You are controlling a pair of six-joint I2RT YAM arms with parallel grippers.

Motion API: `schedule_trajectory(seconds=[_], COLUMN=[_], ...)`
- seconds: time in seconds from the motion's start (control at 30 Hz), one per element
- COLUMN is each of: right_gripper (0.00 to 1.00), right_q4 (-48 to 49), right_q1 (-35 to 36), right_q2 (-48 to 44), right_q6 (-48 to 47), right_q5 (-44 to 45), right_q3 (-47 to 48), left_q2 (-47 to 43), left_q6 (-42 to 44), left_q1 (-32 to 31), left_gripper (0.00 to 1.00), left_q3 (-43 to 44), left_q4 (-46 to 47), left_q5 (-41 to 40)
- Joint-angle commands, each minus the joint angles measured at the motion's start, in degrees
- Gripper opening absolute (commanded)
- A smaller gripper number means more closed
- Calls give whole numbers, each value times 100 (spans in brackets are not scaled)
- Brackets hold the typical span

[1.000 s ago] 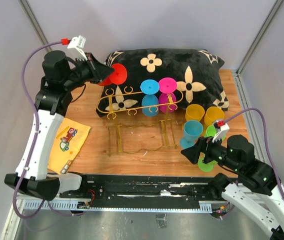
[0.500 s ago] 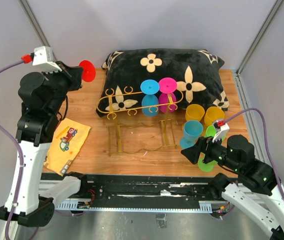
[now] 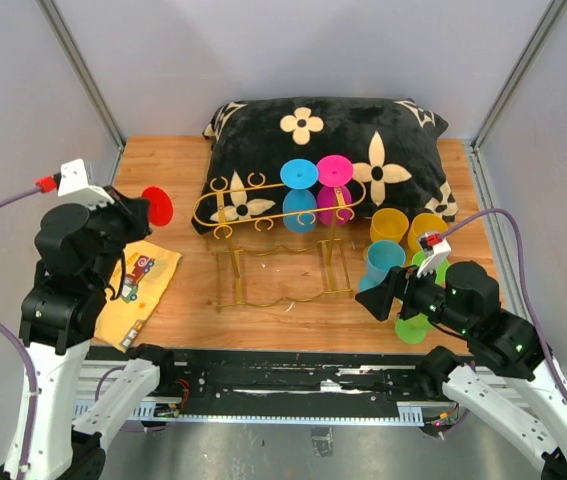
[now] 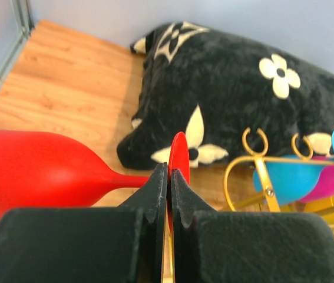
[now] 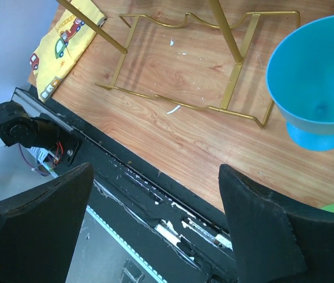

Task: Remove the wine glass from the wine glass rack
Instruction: Place the wine glass at the center of the board.

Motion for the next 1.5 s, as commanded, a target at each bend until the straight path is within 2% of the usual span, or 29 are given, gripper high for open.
schedule_trajectory(seconds=[0.0, 0.13, 0.33, 0.47, 0.73, 0.9, 1.03, 1.23, 1.47], right_gripper=[88, 88, 88, 88, 88, 88, 88, 84, 84], right_q4=[397, 587, 826, 951, 1101, 1386, 1617, 2130, 2283], right_q1=[138, 134, 137, 140, 141, 138, 137, 140, 140], right_q2=[110, 151, 2, -83, -159, -126, -41, 379, 816], right_q6=[-55, -9, 40, 119, 222, 272, 235, 355, 432], right_q5=[-89, -32, 283, 348, 264, 36, -262, -1064, -1560], right_q3=[-22, 6, 66, 33, -77, -156, -143, -242, -141], left_q2=[-336, -601, -931, -1189, -1401, -1660, -1868, -2263, -2010], left_q6=[-588, -808, -1263, -1667, -1945, -2313, -2388, -2924, -2767], left_q1=[35, 33, 40, 33, 32, 37, 33, 32, 4], left_gripper=[0, 1, 1, 0, 0, 0, 0, 0, 1], left_q3=[-268, -535, -1254, -1882, -2406, -3133, -3332, -4023, -3968], left_q4=[-624, -1021, -1297, -1115, -979, -257, -55, 870, 1076], left_q5=[351, 793, 2286, 3454, 4915, 6023, 6223, 6514, 6481])
